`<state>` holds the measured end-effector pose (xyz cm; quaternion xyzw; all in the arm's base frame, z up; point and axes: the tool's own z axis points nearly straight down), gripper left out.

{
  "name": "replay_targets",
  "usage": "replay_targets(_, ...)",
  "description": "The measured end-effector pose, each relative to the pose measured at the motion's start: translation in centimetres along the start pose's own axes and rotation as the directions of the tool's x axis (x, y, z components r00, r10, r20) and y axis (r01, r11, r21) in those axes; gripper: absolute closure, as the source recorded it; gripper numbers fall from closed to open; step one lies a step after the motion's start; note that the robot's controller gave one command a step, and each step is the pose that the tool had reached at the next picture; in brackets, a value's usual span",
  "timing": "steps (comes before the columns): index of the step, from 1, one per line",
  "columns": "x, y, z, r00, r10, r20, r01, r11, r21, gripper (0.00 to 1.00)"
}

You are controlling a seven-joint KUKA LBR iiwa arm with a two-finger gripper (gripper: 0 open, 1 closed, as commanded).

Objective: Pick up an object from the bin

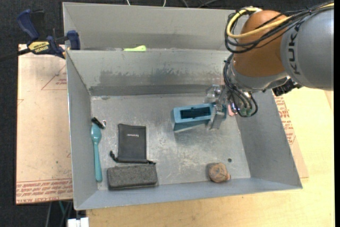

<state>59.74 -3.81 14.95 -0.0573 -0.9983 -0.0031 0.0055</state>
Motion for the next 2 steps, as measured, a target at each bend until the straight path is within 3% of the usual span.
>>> replay_targets(1,0.0,0.0,-0.2,1.000,0.000,0.000,0.000,1.000,0.000,1.00)
replay_targets(2,0.3,0.0,-3.4,1.000,0.000,-0.013,0.000,1.000,0.000,1.00)
